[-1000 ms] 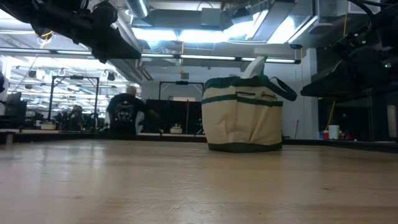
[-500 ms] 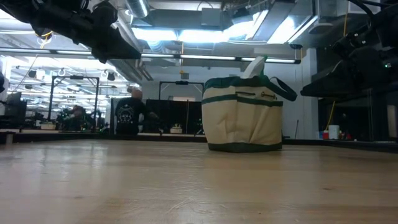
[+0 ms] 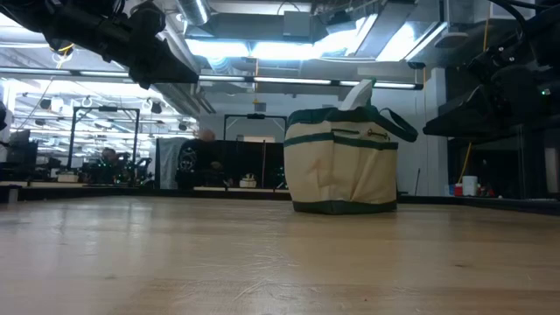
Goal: Pick & Place Garden tools in Gardening bag
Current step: Return to Home Position
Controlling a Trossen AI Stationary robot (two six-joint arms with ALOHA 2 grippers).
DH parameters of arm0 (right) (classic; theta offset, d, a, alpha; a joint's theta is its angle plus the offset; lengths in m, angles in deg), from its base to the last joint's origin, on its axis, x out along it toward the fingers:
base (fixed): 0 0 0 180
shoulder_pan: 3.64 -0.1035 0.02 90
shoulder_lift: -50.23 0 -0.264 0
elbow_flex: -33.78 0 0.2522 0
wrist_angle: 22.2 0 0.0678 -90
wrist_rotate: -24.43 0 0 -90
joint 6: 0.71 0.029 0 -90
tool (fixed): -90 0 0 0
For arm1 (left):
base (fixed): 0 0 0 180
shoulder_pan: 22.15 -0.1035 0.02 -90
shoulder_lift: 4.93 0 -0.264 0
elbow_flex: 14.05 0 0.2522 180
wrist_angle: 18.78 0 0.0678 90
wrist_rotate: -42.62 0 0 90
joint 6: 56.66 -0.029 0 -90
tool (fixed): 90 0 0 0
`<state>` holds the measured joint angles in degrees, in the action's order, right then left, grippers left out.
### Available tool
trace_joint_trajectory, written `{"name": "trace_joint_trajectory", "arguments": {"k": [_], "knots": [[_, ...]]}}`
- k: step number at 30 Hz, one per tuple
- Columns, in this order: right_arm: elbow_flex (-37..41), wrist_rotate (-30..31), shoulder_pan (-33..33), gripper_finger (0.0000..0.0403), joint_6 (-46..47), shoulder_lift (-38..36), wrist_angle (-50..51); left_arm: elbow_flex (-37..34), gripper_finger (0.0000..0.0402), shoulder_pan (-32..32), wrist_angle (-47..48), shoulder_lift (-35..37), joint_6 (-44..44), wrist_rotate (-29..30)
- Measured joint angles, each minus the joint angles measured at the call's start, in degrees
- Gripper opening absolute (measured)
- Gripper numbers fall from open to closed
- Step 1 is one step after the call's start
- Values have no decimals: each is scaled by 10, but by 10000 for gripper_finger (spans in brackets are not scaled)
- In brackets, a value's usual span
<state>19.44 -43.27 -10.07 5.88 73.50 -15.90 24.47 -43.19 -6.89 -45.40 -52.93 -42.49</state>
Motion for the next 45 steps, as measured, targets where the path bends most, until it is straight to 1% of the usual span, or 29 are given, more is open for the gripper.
{"name": "trace_joint_trajectory", "arguments": {"k": [7,17,27,38,45], "knots": [[0,0,0,171,0,0,0,0,15,0,0,0,0,0],[0,0,0,171,0,0,0,0,8,0,0,0,0,0],[0,0,0,171,0,0,0,0,15,0,0,0,0,0],[0,0,0,171,0,0,0,0,8,0,0,0,0,0],[0,0,0,171,0,0,0,0,13,0,0,0,0,0]]}}
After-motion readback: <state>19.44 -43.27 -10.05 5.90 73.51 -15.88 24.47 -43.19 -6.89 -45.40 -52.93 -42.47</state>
